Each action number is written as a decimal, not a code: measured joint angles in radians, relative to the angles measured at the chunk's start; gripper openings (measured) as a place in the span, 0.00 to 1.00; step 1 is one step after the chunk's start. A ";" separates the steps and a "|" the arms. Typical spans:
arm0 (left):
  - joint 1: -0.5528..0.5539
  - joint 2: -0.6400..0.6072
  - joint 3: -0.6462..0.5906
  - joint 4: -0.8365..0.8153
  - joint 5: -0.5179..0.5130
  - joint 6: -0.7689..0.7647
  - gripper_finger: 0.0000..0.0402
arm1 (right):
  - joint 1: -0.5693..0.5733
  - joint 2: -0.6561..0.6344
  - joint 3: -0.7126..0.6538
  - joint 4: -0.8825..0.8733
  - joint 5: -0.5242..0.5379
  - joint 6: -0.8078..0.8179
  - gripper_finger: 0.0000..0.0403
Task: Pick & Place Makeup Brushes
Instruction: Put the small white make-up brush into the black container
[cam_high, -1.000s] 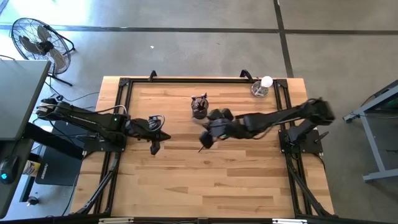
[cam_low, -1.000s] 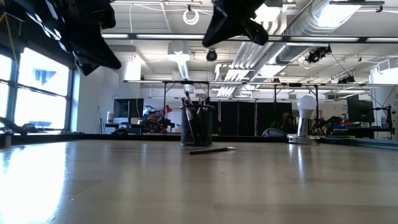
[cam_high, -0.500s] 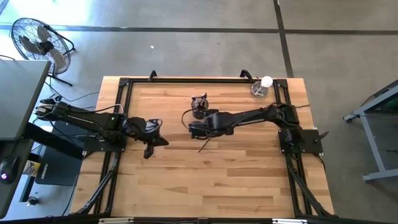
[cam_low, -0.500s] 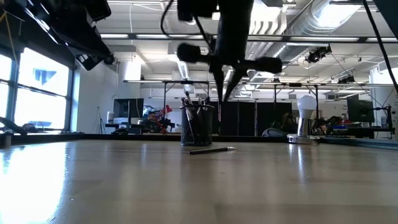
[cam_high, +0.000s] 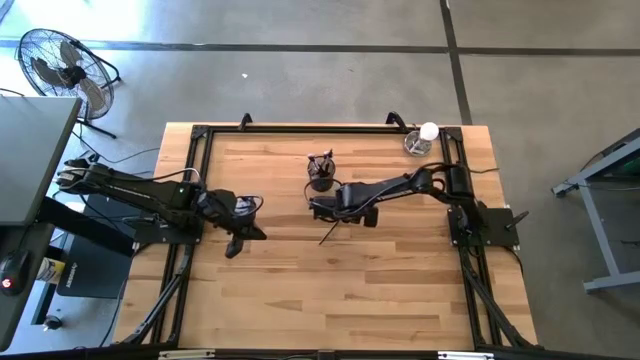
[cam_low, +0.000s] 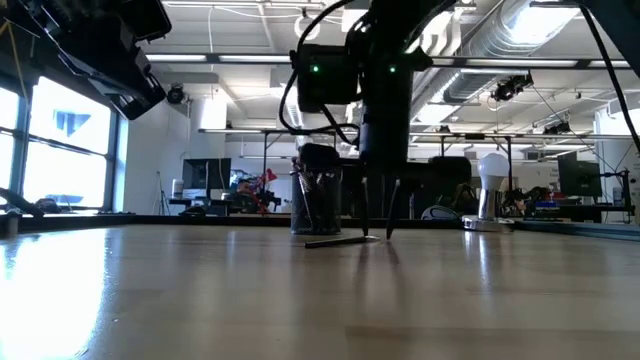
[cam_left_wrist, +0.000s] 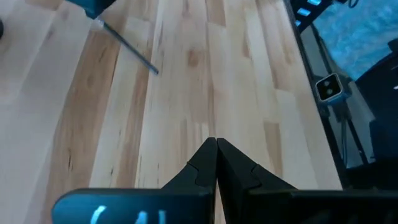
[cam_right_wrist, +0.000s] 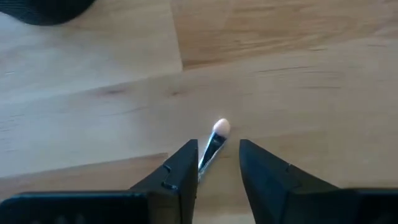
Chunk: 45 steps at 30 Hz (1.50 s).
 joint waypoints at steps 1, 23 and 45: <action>0.000 0.000 0.000 -0.009 0.000 0.000 0.00 | -0.003 0.000 -0.010 0.011 -0.001 0.000 0.28; 0.000 0.000 0.000 -0.050 0.003 0.008 0.00 | -0.024 -0.007 -0.090 0.120 -0.122 -0.545 0.04; 0.000 0.000 0.000 -0.024 -0.060 0.008 0.00 | 0.192 -0.143 -0.093 0.138 0.052 -0.832 0.00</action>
